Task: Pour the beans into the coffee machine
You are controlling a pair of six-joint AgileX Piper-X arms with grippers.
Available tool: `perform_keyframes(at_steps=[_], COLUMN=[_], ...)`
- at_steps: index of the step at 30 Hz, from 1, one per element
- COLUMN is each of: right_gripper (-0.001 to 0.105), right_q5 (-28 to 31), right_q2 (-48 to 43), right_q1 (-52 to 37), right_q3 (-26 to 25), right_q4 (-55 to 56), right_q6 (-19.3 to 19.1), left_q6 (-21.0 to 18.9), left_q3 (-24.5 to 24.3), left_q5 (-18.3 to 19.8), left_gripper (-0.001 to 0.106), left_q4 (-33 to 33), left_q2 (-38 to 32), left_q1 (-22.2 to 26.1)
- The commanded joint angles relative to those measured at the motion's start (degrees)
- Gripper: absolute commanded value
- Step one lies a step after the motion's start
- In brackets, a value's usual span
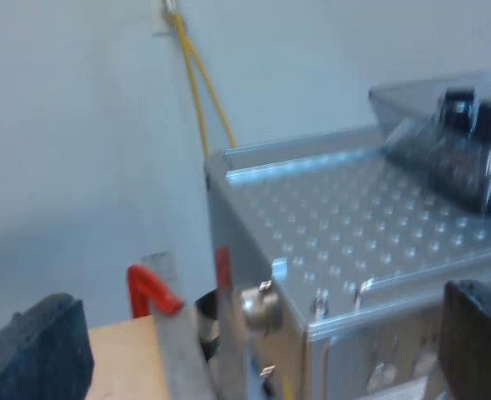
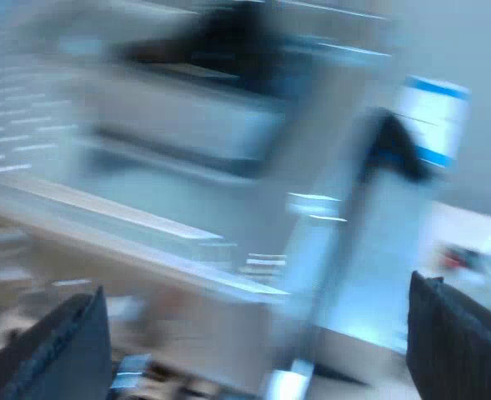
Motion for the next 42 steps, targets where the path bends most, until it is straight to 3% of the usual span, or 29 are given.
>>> perform_keyframes(at_steps=[1, 10, 15, 18, 23, 27, 28, 33, 35, 42], right_gripper=[0.074, 0.074, 0.074, 0.074, 0.074, 0.074, 0.074, 0.074, 0.074, 0.074], right_q5=[-3.0, -7.6, -8.1, -10.7, -13.4, -13.9, -14.3, -18.2, -19.1, -19.4], right_q2=[-0.6, -5.0, -7.8, -10.1, -15.0, -20.3, -20.8, -26.6, -28.3, -35.5], right_q1=[-5.5, -28.1, -39.2, -42.5, -41.9, -41.9, -41.9, -41.9, -41.9, -41.9], right_q3=[-1.2, -1.1, -1.1, -0.9, -0.7, -0.6, -0.6, -0.5, 0.1, 5.4], right_q4=[2.1, 5.7, 7.9, 9.4, 12.4, 15.1, 15.4, 19.3, 20.4, 21.0], right_q6=[-0.7, -0.9, -5.0, -7.6, -7.6, -8.4, -8.4, -8.4, -8.4, -8.3], left_q6=[-3.0, -3.3, -3.3, -3.3, -3.1, 0.1, 0.7, 4.3, 4.5, 4.5], left_q3=[-0.4, -0.4, -0.4, -0.4, -0.4, -0.4, -0.4, -0.4, -0.4, -0.4], left_q5=[0.6, 0.6, 0.7, 2.0, 3.0, 2.4, 1.8, -9.3, -12.0, -12.7], left_gripper=[0.086, 0.086, 0.086, 0.086, 0.086, 0.086, 0.086, 0.086, 0.086, 0.086], left_q4=[-2.3, -3.1, -2.7, -1.3, 2.2, 8.9, 9.7, 17.0, 18.1, 23.5], left_q2=[0.6, 1.1, 1.1, 0.9, -2.1, -6.5, -7.1, -13.0, -15.3, -23.4], left_q1=[-0.3, -0.3, -0.3, -0.3, -0.3, -0.3, -0.3, -0.3, -0.3, -0.3])
